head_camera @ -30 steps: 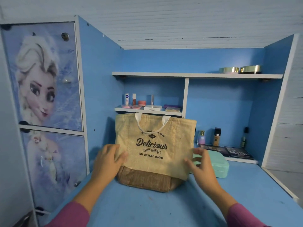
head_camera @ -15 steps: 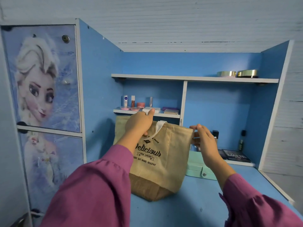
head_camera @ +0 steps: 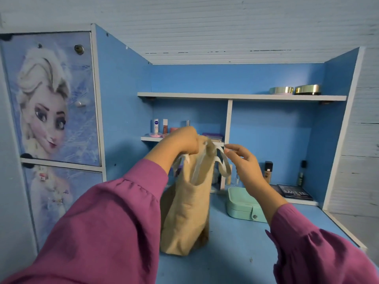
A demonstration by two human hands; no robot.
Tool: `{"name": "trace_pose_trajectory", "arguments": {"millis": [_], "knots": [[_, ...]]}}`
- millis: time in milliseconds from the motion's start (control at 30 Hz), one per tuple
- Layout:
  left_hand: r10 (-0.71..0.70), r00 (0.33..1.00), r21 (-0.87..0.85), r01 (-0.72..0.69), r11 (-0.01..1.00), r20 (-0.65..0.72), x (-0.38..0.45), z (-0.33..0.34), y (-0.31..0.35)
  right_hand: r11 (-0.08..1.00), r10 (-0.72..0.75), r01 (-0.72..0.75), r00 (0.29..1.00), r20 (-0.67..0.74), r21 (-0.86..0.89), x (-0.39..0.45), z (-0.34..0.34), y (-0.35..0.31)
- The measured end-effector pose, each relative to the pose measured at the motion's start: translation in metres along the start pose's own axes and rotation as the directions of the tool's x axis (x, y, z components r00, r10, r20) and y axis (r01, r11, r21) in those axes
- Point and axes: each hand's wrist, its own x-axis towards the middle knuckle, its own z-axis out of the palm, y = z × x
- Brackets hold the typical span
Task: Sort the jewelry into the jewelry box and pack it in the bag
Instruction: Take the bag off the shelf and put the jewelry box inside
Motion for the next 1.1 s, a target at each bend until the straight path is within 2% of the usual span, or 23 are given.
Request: {"name": "trace_pose_trajectory", "arguments": {"millis": [167,233,300,433,567,700,800,933,1100], "knots": [[0.232,0.970,0.213,-0.212,0.954,-0.072,-0.015,-0.005,0.018,0.989,0.139,-0.138,0.990,0.011,-0.047,0.011,0.003,0.000],[0.306,0.947,0.320,-0.263,0.910,-0.094,-0.018,-0.001,0.021,0.979,0.184,-0.183,0.983,0.004,-0.090,0.012,0.002,0.007],[0.339,0.937,0.346,-0.292,0.892,-0.083,-0.021,0.006,0.020,0.970,0.220,-0.218,0.975,0.003,-0.108,0.010,0.001,0.016],[0.321,0.946,0.230,-0.320,0.919,0.030,-0.024,0.022,0.014,0.939,0.290,-0.276,0.956,0.036,-0.206,0.000,0.002,0.039],[0.247,0.932,0.183,-0.301,0.936,0.267,-0.028,0.041,0.009,0.890,0.380,-0.368,0.925,-0.010,-0.269,-0.012,0.005,0.068],[0.232,0.883,0.113,-0.300,0.947,0.407,-0.036,0.046,0.011,0.891,0.327,-0.353,0.935,-0.133,-0.286,-0.017,-0.002,0.084],[0.209,0.873,0.097,-0.278,0.956,0.441,-0.037,0.049,0.011,0.793,0.222,-0.305,0.951,-0.215,-0.528,-0.012,-0.015,0.093],[0.206,0.859,0.072,-0.269,0.961,0.468,-0.039,0.054,0.005,0.592,0.145,-0.215,0.976,-0.160,-0.776,0.000,-0.033,0.097],[0.201,0.849,0.044,-0.254,0.966,0.489,-0.038,0.060,0.000,0.444,0.020,-0.074,0.997,-0.072,-0.893,0.008,-0.036,0.088]]}}
